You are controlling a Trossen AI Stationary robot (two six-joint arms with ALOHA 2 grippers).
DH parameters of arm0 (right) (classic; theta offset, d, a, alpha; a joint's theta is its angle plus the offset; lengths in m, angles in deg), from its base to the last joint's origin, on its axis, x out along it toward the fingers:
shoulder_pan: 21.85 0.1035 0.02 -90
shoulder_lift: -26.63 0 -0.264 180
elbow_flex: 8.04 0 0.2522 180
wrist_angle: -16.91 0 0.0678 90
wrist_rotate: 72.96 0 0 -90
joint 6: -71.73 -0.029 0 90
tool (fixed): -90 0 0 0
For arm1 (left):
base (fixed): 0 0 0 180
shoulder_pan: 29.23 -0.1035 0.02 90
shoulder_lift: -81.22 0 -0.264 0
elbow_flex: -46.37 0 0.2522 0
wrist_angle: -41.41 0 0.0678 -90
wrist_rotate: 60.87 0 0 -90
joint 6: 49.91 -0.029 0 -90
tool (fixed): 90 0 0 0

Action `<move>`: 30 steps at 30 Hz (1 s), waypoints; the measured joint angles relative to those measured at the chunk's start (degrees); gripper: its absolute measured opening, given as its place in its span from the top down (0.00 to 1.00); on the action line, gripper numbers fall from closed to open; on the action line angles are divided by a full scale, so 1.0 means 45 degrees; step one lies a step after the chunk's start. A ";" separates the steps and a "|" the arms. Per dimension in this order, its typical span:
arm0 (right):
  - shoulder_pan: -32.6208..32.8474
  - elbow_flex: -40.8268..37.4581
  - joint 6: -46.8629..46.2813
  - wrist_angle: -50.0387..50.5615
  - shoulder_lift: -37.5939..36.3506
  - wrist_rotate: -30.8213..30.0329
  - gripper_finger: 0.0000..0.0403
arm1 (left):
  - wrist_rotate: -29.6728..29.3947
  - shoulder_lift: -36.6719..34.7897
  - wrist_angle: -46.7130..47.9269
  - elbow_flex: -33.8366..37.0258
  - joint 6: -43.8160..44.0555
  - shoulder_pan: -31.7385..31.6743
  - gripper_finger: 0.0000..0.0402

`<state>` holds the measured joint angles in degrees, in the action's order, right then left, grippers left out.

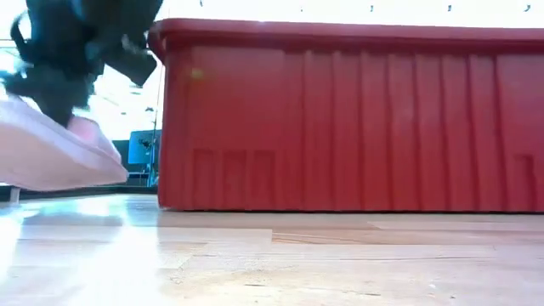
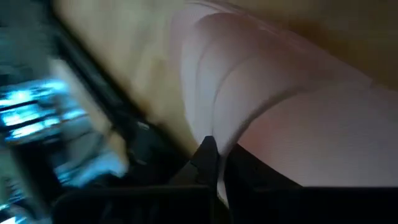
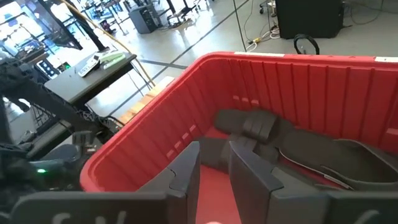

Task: Pick and place slides into bin
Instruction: Put the pink slide into the red bin

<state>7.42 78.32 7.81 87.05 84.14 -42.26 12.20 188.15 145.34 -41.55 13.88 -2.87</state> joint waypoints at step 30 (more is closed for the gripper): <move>0.0019 0.0000 0.0829 -0.0078 0.0001 -0.0129 0.78 | -0.4950 -0.0058 -0.1061 -1.3533 -1.0854 -0.0538 0.97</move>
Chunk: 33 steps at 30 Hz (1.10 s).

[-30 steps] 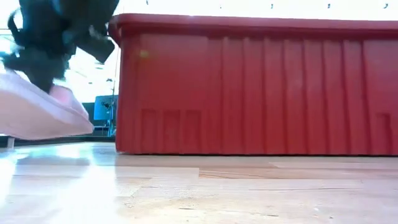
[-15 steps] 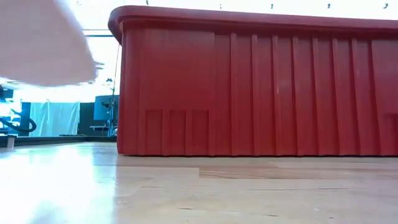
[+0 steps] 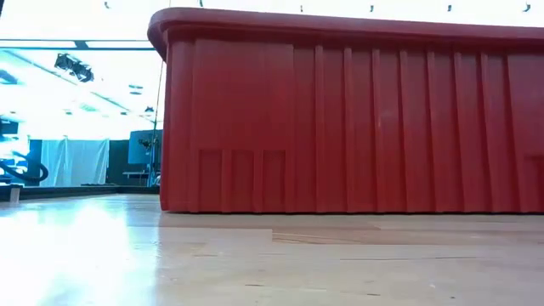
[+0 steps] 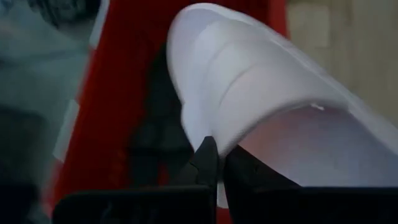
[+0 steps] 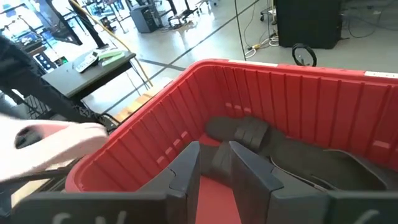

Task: Pick and place slides into bin
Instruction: Put the pink slide into the red bin

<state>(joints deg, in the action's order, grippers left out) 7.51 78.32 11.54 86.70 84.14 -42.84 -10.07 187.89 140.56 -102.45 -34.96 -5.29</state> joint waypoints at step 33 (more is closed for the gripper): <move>-0.3821 0.0000 0.4975 0.0389 -0.3567 -0.4242 0.78 | 0.6105 0.5845 -0.9098 0.0135 -1.5530 -0.7359 0.97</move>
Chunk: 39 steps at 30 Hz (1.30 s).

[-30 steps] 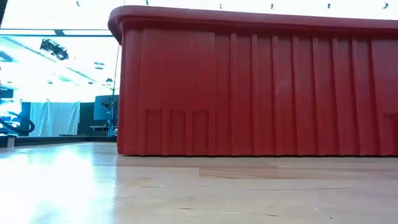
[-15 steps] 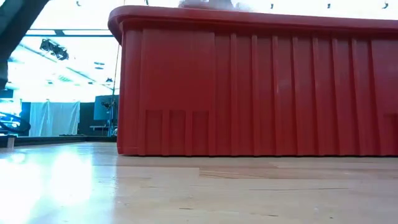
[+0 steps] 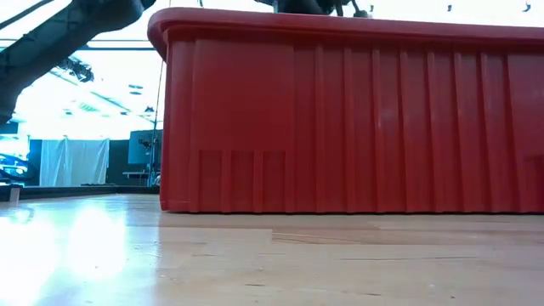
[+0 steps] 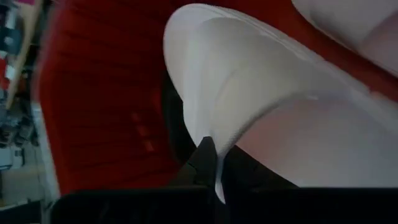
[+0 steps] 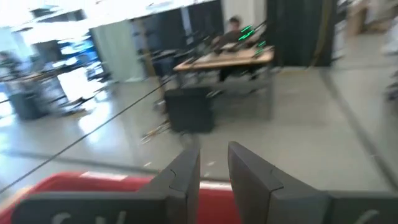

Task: Pick and place slides into bin
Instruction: Put the pink slide into the red bin

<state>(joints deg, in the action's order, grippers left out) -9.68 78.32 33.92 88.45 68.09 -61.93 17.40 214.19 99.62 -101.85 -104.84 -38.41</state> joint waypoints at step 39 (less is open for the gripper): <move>-0.0716 0.0000 0.2973 0.0583 0.0575 0.1012 0.78 | -0.4031 0.0350 0.2075 0.2345 0.0631 0.1468 0.97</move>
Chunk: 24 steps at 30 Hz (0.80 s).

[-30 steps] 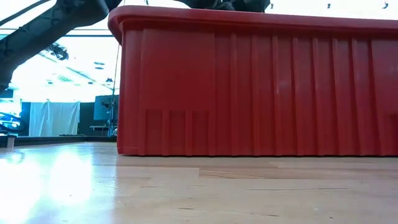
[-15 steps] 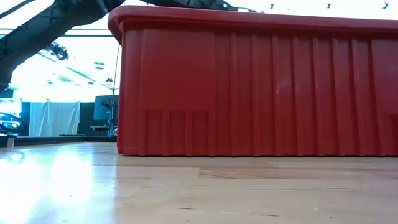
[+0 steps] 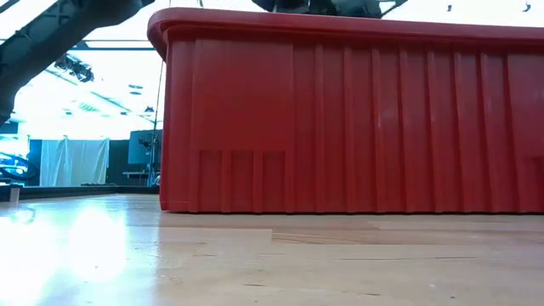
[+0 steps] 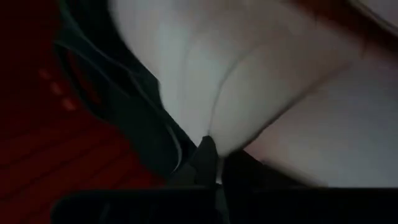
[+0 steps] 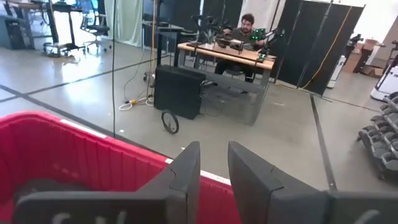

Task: Pick and place slides into bin
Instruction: Put the pink slide into the red bin

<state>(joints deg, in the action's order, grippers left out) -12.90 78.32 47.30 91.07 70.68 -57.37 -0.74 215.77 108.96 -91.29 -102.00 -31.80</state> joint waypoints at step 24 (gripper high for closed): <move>0.0000 0.0000 -0.1924 0.2211 0.0024 0.0013 0.78 | 0.2234 0.0220 0.2568 -0.1039 0.5810 -0.0039 0.83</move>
<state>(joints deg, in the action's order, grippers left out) -12.90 78.32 38.64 101.02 70.79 -57.31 9.31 216.76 120.51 -95.97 -75.86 -31.98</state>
